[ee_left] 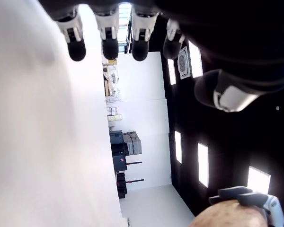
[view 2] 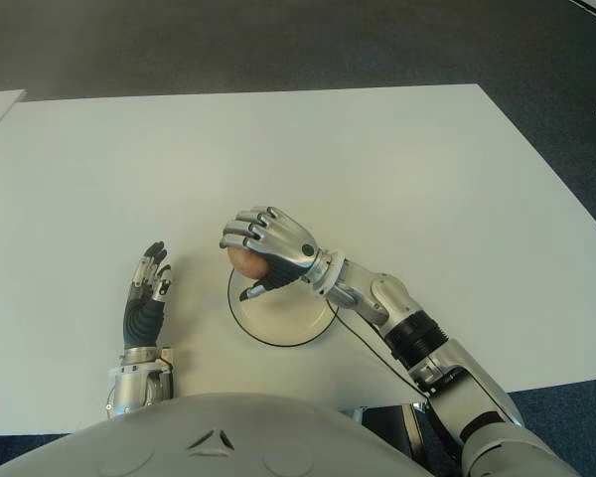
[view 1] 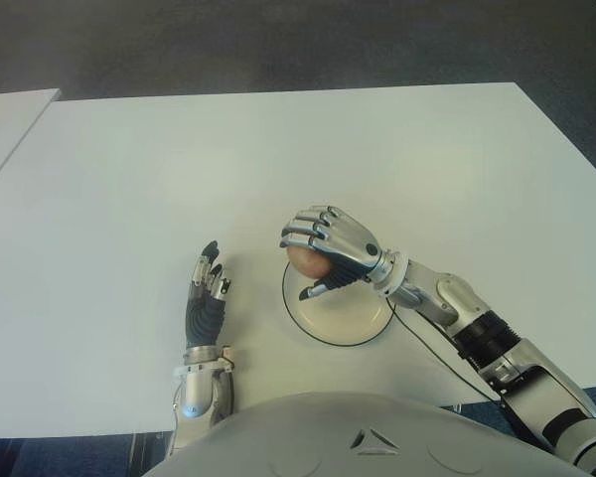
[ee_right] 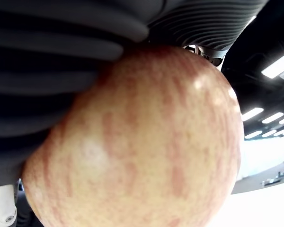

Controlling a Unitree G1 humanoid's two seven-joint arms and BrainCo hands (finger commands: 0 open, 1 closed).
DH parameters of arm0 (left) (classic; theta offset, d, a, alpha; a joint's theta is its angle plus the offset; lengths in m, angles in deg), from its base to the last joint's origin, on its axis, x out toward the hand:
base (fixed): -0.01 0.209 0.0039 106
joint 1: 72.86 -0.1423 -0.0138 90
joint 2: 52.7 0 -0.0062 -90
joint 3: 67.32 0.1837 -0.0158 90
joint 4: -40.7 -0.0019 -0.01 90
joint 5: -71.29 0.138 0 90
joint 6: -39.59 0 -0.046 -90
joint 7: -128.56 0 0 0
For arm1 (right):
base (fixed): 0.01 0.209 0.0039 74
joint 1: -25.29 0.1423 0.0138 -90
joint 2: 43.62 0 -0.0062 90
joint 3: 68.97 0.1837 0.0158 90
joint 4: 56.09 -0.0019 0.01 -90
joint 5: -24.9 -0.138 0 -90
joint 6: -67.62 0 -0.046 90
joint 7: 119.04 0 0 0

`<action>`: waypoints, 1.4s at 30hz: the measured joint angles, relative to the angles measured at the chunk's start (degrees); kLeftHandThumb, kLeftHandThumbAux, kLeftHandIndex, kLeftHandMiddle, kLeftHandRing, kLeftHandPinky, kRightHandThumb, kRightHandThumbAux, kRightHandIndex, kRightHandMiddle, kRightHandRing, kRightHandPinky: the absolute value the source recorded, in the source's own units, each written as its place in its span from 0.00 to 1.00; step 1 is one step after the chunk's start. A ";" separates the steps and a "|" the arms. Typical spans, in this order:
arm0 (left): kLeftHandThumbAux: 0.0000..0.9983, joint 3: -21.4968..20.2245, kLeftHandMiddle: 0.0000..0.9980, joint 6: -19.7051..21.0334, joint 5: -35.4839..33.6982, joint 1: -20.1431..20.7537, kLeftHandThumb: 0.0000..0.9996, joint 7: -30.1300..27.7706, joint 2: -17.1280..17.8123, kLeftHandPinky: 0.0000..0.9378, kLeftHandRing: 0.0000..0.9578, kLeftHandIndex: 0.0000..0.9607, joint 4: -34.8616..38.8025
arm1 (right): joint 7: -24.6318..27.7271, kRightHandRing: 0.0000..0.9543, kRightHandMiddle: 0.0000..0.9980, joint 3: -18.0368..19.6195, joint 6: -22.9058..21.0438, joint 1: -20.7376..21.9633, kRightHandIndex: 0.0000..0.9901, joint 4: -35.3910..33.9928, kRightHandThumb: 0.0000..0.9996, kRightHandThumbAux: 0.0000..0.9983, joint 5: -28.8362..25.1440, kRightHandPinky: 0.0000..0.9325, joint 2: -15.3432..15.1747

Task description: Put the apples into the plate.

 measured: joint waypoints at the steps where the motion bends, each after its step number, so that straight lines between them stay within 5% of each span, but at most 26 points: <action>1: 0.37 0.00 0.04 -0.03 -0.01 0.00 0.04 0.00 0.00 0.02 0.00 0.01 -0.01 | 0.29 0.89 0.85 0.01 0.16 -0.22 0.45 -0.33 0.74 0.71 0.03 0.93 -0.22; 23: 0.40 0.05 0.01 -1.20 -0.13 0.16 0.01 0.00 -0.16 0.00 0.00 0.01 -0.56 | 5.10 0.90 0.85 5.07 3.50 -7.19 0.45 -7.60 0.73 0.71 -1.48 0.92 -5.33; 42: 0.43 1.86 0.00 -0.27 0.32 -0.40 0.00 0.09 -0.78 0.00 0.00 0.00 0.29 | 12.37 0.89 0.85 9.61 5.41 -8.84 0.45 -7.57 0.73 0.71 -4.70 0.92 -8.42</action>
